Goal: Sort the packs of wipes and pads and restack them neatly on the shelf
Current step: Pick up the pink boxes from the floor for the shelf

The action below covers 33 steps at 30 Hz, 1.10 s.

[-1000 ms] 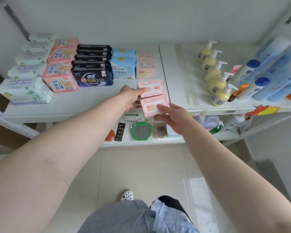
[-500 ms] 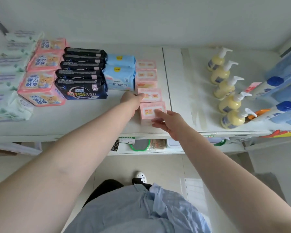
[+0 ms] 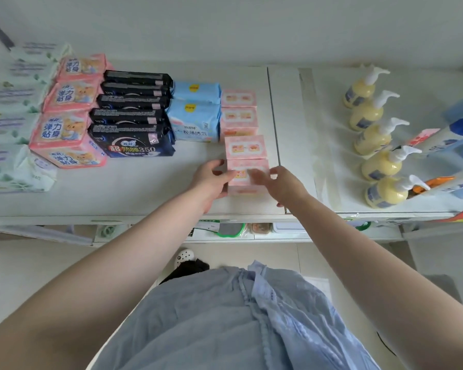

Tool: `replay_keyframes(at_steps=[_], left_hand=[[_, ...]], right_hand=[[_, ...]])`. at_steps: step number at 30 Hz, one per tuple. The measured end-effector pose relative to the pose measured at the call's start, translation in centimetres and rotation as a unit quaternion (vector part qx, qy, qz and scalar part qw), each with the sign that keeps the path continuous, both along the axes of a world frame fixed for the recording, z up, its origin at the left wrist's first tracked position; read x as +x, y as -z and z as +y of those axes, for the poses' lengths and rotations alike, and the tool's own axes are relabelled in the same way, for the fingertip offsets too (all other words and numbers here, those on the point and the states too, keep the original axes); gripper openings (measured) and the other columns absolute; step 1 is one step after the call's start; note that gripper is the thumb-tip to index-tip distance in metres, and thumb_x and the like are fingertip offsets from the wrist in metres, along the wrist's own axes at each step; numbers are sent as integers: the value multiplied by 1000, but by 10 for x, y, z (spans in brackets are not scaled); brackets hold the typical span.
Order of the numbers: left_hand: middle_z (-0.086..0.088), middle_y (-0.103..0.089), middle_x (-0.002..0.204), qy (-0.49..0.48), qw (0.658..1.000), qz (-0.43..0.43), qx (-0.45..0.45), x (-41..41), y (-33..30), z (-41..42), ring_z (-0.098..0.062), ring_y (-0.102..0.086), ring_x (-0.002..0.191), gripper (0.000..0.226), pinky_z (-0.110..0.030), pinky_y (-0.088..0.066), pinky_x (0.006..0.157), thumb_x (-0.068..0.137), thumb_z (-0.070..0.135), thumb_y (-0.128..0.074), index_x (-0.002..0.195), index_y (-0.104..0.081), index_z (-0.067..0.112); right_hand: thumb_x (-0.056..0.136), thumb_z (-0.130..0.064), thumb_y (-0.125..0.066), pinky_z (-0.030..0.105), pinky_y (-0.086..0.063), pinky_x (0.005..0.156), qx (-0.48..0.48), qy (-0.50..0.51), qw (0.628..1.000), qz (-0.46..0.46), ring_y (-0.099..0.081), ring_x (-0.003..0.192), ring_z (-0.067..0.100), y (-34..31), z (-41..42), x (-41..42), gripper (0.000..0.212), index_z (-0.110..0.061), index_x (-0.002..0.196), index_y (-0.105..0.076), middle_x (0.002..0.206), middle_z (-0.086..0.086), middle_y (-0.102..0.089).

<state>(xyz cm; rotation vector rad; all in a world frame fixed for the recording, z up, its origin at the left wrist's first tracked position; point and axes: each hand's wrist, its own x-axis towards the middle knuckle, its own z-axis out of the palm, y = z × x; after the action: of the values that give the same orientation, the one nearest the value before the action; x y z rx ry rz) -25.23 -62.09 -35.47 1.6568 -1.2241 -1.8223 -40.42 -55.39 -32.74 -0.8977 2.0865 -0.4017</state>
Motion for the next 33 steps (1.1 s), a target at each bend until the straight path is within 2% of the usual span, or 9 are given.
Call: replay_keyframes(at_steps=[4,7,10,13,16,19,23,30,33], left_hand=[[-6,-47,136,-61,997,-30,45,-4,-7,9,-23,-54,107,72,-41,-55,83,86,35,-69,144,-33,14],[-9,-45,125,-83,979,3,185,-10,-11,28,-28,-59,99,79,-38,-58,62,78,42,-75,139,-35,14],[-19,-49,118,-132,950,100,265,-21,-9,37,-32,-62,82,69,-40,-60,54,79,30,-77,134,-39,11],[-24,-55,113,-167,948,158,222,-31,-6,31,-34,-64,79,59,-40,-61,57,87,13,-69,134,-35,1],[-26,-56,106,-177,952,157,193,-35,-5,22,-31,-64,72,48,-33,-60,53,91,6,-62,132,-40,-2],[-23,-56,100,-176,955,149,184,-33,-2,16,-30,-62,75,43,-32,-60,54,92,6,-60,131,-42,0],[-20,-55,92,-166,957,153,182,-33,3,11,-27,-61,73,41,-32,-61,58,93,7,-58,130,-41,1],[-19,-54,101,-171,959,144,174,-41,0,5,-26,-60,74,39,-30,-60,55,93,8,-57,129,-43,3],[-19,-55,103,-168,960,143,171,-42,-3,1,-25,-60,77,34,-30,-60,55,95,9,-56,127,-46,4]], right_hand=[[90,-50,-59,43,-51,93,-106,56,992,-43,-59,101,24,5,-20,-12,66,-18,145,-39,125,8,-59],[89,-48,-61,41,-46,101,-118,80,988,-58,-53,98,21,4,-46,-23,68,-15,144,-41,133,8,-56],[87,-44,-66,36,-50,80,-87,98,987,-98,-53,85,23,3,-65,-26,63,0,130,-55,106,7,-64],[85,-35,-69,31,-36,57,-80,86,990,-81,-42,68,22,3,-71,-20,55,10,114,-59,79,7,-51],[86,-35,-69,26,-37,49,-90,94,989,-64,-54,71,25,5,-78,-16,45,2,112,-66,92,6,-65],[85,-39,-71,33,-49,67,-101,118,985,-69,-65,97,26,8,-82,-15,52,-10,126,-59,117,6,-66],[86,-38,-70,39,-55,85,-111,131,982,-80,-65,102,28,13,-85,-18,58,-14,134,-51,122,8,-63],[90,-20,-67,45,-52,94,-126,108,977,-136,-64,107,26,6,-95,-15,70,-23,150,-30,123,5,-62],[90,-14,-67,46,-54,92,-133,99,974,-154,-65,104,26,6,-100,-17,69,-24,149,-33,117,6,-65]])
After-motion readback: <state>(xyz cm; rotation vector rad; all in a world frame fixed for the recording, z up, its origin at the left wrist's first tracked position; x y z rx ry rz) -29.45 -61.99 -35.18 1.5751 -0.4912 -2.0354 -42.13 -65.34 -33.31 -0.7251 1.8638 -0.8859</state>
